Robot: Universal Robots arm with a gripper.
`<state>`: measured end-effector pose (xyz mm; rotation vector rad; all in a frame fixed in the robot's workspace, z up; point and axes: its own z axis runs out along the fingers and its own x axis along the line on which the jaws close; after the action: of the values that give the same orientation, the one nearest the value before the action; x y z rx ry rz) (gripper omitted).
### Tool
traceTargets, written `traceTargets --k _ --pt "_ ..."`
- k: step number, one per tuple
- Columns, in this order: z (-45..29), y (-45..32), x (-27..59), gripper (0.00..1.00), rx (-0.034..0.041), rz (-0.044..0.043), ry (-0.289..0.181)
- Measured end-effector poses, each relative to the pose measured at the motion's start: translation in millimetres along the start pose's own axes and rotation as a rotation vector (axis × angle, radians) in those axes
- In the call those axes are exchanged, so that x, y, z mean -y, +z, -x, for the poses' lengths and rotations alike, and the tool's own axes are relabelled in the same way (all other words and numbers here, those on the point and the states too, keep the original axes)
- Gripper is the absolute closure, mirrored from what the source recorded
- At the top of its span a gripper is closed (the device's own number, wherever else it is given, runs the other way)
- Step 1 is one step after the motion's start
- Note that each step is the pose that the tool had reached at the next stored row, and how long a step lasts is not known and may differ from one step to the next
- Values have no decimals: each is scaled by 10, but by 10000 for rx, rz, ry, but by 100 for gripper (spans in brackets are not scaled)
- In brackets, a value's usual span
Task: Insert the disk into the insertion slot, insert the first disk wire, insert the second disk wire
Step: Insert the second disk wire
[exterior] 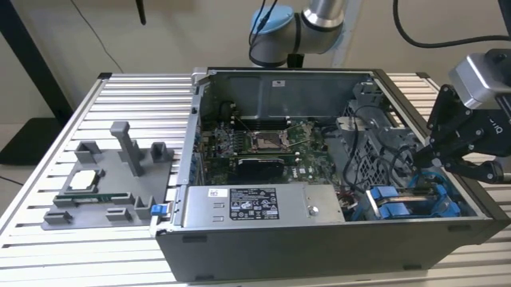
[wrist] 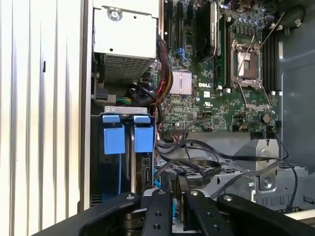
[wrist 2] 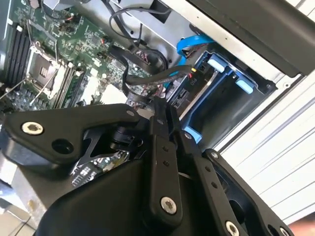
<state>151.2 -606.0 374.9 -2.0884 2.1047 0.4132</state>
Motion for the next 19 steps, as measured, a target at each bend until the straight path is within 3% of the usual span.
traceTargets --k 3,9,11,16,19 --pt "-2 5 0 100 -166 -3 15" --pt "-8 26 1 100 -773 -16 68" --pt "-12 40 -12 100 -923 -28 80" --pt "-20 91 -149 100 -1101 -138 74" --pt "-20 106 -216 100 -1113 -204 63"
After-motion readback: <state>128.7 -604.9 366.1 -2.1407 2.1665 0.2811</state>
